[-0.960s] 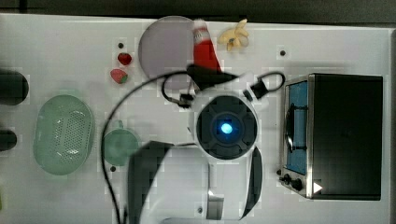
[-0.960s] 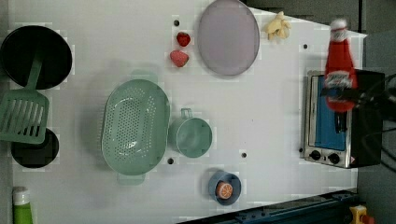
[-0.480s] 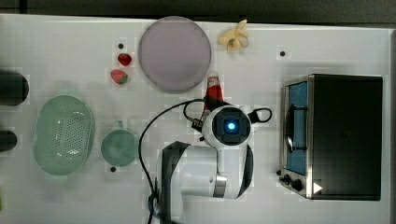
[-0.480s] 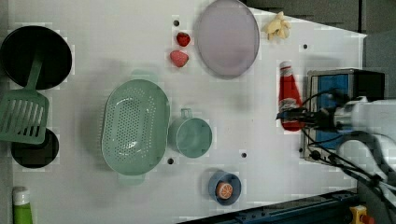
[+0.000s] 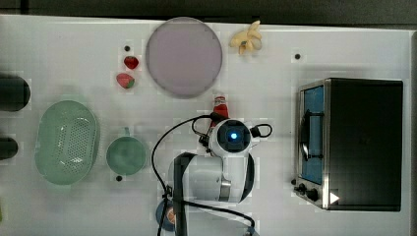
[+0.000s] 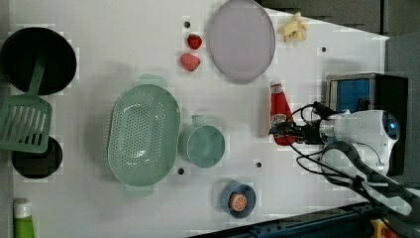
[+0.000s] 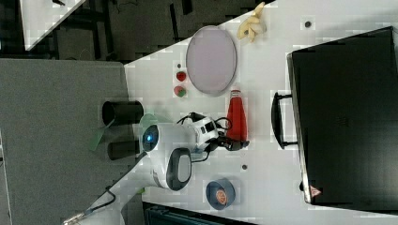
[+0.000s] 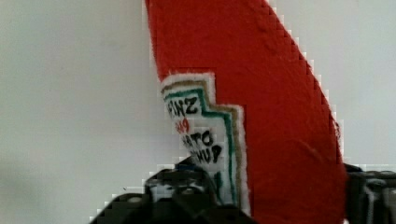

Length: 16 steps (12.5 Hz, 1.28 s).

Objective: Pick ketchup from plate and place it on table.

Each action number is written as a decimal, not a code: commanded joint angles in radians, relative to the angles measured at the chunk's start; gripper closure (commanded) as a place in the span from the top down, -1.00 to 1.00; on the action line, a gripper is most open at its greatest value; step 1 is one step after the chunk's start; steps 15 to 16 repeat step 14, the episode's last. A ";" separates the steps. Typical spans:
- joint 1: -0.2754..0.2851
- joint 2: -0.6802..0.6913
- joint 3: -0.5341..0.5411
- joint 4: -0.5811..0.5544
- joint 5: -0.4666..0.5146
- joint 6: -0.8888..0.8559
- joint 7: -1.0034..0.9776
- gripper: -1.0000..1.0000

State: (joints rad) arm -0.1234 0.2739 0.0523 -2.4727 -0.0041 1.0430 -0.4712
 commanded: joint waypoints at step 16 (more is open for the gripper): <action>0.010 -0.452 0.065 0.496 0.010 -0.779 0.517 1.00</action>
